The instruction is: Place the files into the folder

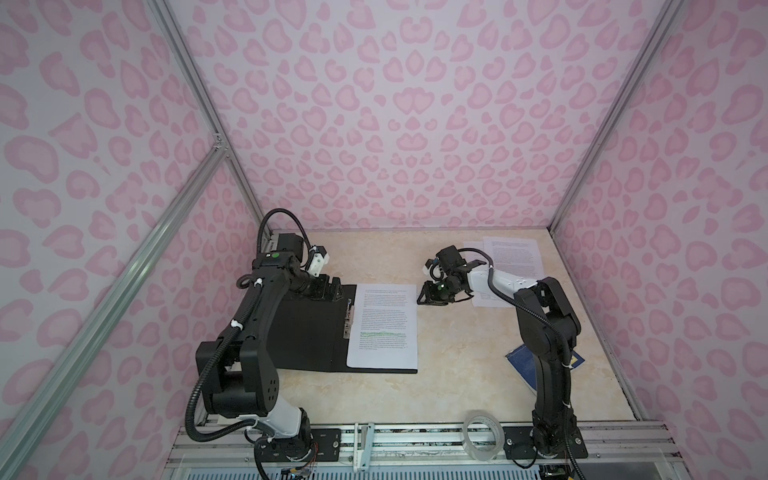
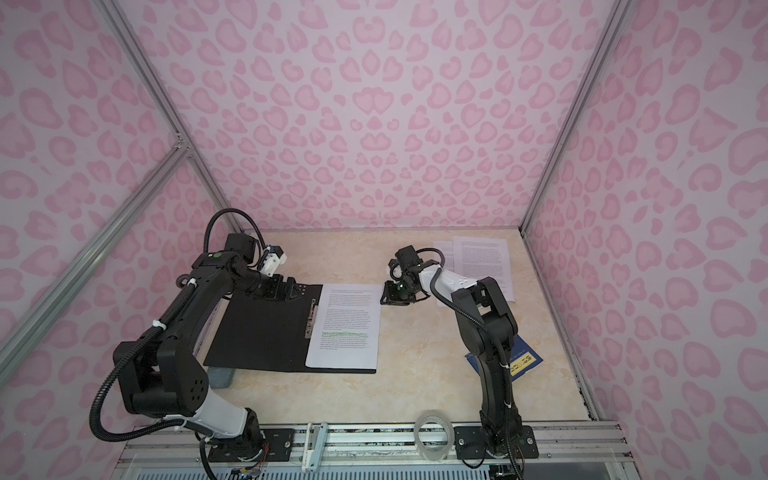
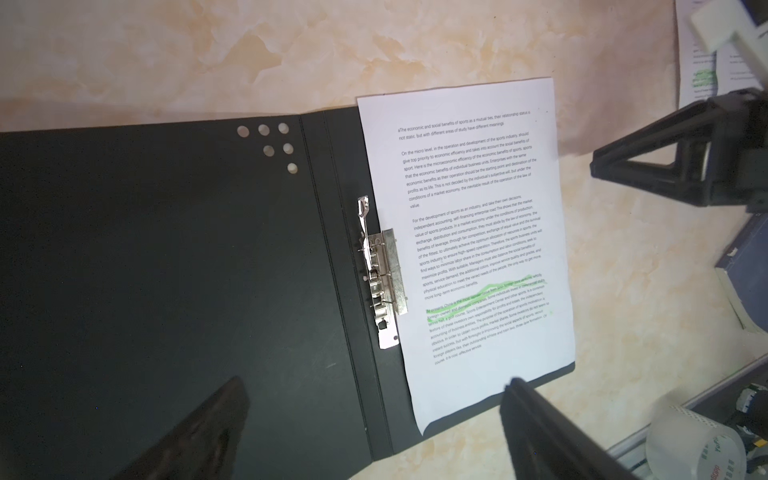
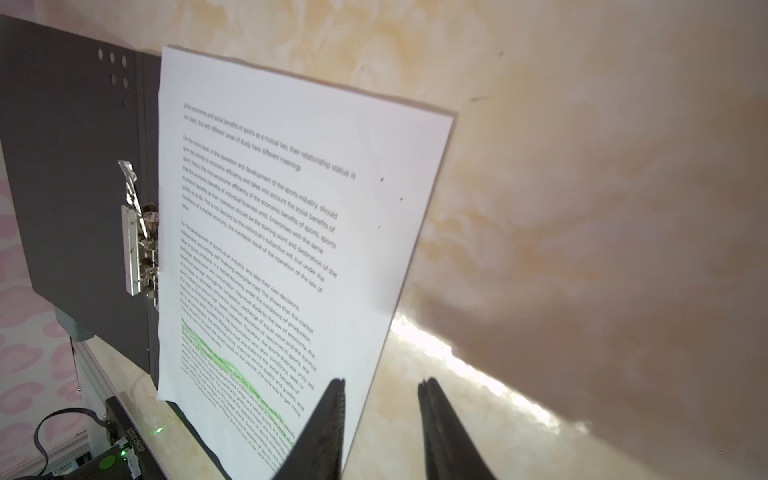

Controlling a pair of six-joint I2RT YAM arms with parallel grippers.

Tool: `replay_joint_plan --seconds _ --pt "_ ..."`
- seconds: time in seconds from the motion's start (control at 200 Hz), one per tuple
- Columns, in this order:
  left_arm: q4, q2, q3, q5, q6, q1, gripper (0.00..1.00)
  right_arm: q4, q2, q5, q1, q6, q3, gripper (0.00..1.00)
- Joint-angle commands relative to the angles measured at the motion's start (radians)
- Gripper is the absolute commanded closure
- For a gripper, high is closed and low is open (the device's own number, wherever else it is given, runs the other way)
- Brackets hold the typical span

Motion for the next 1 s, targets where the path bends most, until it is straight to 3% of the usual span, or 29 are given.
replay_joint_plan --seconds 0.0,0.44,0.995 --pt "0.035 0.026 -0.014 0.044 0.005 -0.002 0.02 0.012 0.04 -0.031 -0.018 -0.001 0.05 0.66" --pt "0.089 0.142 -0.091 0.096 -0.003 -0.027 0.02 -0.032 0.211 -0.102 -0.041 -0.001 0.231 0.66" --pt "0.124 0.234 -0.087 0.099 -0.024 -0.048 0.02 -0.027 0.223 -0.171 -0.037 -0.023 0.214 0.67"
